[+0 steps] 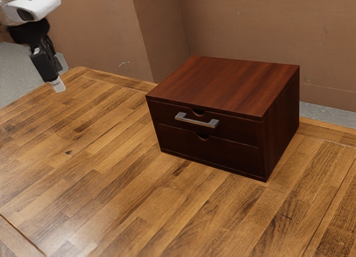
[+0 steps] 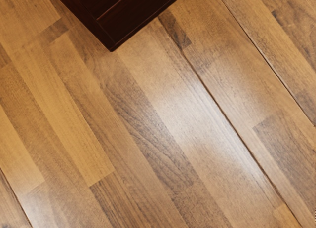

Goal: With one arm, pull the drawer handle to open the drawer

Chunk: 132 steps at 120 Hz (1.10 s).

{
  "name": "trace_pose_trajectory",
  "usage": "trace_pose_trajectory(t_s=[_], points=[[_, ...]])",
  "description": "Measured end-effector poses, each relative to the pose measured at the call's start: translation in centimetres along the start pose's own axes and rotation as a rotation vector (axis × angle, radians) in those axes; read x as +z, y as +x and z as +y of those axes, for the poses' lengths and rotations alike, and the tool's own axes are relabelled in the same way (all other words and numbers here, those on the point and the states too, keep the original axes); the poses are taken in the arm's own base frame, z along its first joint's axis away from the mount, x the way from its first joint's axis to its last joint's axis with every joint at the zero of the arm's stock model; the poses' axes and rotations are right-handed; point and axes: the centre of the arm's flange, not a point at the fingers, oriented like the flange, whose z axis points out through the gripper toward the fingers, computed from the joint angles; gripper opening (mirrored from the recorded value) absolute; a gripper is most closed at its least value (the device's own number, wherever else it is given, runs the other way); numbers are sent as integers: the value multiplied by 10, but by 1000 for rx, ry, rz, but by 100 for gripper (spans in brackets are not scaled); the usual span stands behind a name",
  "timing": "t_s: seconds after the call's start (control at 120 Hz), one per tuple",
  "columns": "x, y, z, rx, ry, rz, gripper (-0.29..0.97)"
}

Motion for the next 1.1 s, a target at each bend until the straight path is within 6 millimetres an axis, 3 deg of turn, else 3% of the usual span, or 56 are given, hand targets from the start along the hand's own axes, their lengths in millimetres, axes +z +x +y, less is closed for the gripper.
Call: trace_pose_trajectory(t_s=[0.25,0.333,0.45,0.525,0.583,0.675,0.733,0.825,0.9,1.1], points=[[0,29,24,104,-3,6,68],[13,38,29,129,-29,-5,68],[23,32,72,234,-96,-4,68],[36,7,98,310,-132,-4,68],[53,1,114,388,-133,6,68],[76,12,131,535,-69,8,68],[76,17,133,609,-9,8,68],[72,43,149,759,84,8,68],[78,58,146,837,125,31,68],[116,99,127,953,120,195,68]])
